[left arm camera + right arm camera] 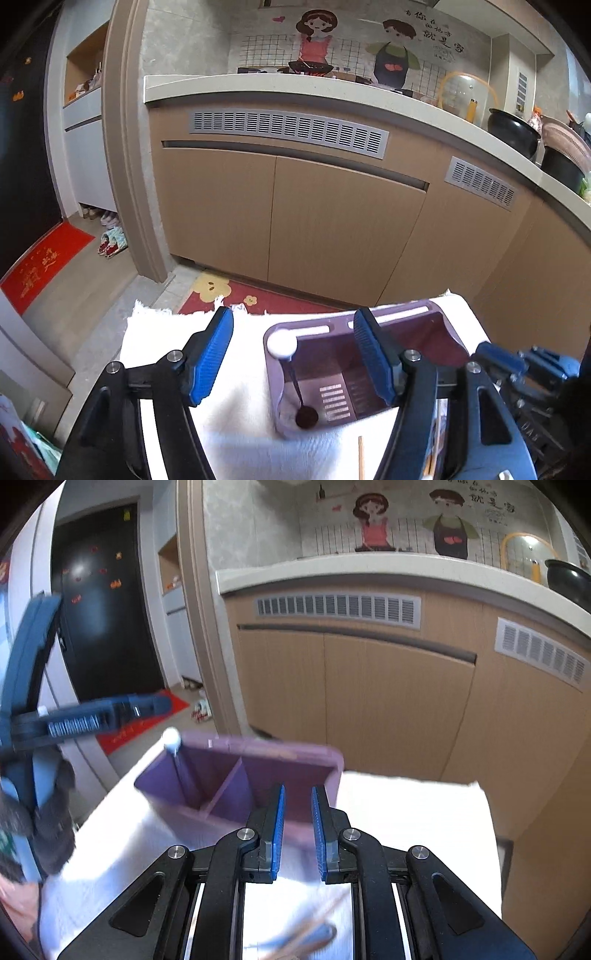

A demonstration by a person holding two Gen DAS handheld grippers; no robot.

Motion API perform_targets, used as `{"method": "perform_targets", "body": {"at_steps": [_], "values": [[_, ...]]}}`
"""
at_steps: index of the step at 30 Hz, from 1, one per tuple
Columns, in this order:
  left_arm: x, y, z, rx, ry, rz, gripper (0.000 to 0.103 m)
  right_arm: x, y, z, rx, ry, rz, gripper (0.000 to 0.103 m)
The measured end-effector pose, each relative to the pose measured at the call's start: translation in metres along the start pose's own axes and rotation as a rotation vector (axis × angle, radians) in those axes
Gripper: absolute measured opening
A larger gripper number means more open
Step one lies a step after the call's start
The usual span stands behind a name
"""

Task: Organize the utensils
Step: 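Move the left tool to a wooden chopstick and close on it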

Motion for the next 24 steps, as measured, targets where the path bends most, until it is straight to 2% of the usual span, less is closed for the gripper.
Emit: {"method": "perform_targets", "body": {"at_steps": [9, 15, 21, 23, 24], "values": [[0.044, 0.038, 0.012, -0.029, 0.031, -0.073, 0.068, 0.032, 0.056, 0.006, -0.016, 0.038, -0.140, 0.016], [0.051, 0.090, 0.024, -0.047, 0.083, -0.217, 0.068, 0.050, 0.094, 0.008, -0.052, 0.028, -0.225, 0.018], [0.053, 0.137, 0.045, -0.093, 0.154, -0.348, 0.068, 0.063, 0.116, 0.012, -0.112, 0.013, -0.268, 0.030], [0.054, 0.146, 0.051, -0.091, 0.193, -0.376, 0.068, 0.069, 0.121, 0.012, -0.108, 0.017, -0.266, 0.047], [0.055, 0.149, 0.055, -0.093, 0.209, -0.384, 0.068, 0.073, 0.123, 0.011, -0.106, 0.020, -0.262, 0.051]]}}
Point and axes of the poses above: each gripper's, at about its wrist camera, not at the fingertips, and x roughly against the way its jaws point, z to its right, y to its underside, the point moved 3 cm from there along -x, roughly the way its jaws point, and after that the axes turned 12 degrees about z, right-handed, at the moved point
